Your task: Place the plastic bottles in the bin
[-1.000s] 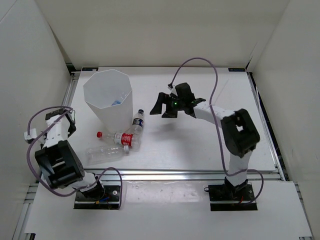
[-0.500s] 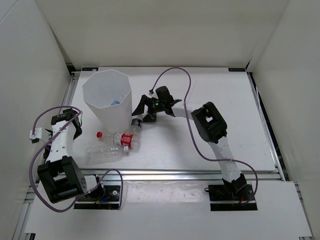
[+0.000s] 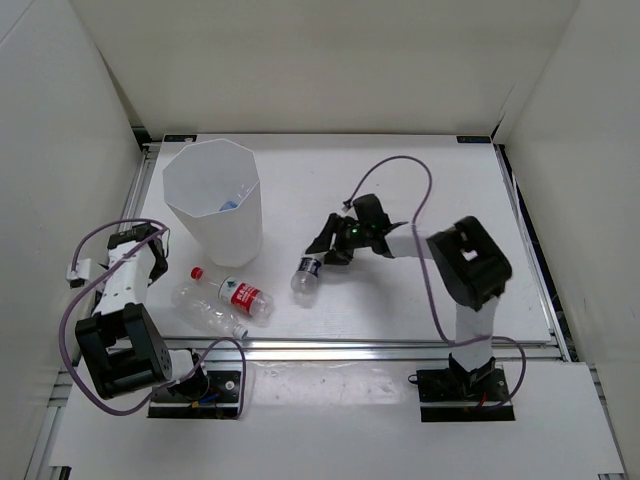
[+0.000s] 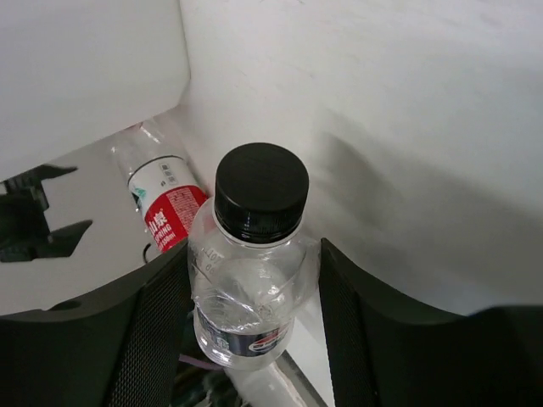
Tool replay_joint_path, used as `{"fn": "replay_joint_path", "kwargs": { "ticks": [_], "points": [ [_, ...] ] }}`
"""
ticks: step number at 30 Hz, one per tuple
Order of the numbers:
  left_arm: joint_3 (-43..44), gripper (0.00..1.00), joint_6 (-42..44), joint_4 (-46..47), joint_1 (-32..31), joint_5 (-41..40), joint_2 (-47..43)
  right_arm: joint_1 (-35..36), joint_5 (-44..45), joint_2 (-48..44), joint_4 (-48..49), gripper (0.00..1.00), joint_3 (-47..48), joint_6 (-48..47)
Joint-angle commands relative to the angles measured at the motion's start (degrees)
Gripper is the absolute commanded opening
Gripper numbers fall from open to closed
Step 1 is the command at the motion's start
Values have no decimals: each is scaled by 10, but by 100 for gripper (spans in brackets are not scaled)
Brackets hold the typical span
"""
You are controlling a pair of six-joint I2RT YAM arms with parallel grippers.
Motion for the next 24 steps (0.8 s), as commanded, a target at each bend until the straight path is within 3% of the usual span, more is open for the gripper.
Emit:
{"fn": "replay_joint_path", "kwargs": {
  "ticks": [1,4,8,12,13,15,16,17,21,24],
  "points": [
    [12,100,12,-42,-3,8,-10,-15,71,-169,8,32,-39,-61],
    [34,100,35,-42,-8,20,-35,-9,133,-264,-49,32,3,-120],
    [70,100,68,-33,-21,65,-89,46,201,-294,-110,32,209,-205],
    [71,100,142,28,-44,127,-168,90,212,-166,-190,32,419,-293],
    [64,100,147,35,-44,140,-185,100,219,-131,-214,34,555,-313],
    [43,100,185,67,-49,197,-234,125,230,-17,-284,35,703,-367],
    [35,100,241,115,-49,219,-260,131,230,14,-298,41,813,-379],
    [28,100,256,132,-49,239,-270,138,237,37,-298,45,834,-385],
    [16,100,279,123,-49,277,-284,145,223,43,-235,98,735,-398],
    [21,100,279,88,-49,277,-284,145,202,68,-308,100,787,-418]
  ]
}}
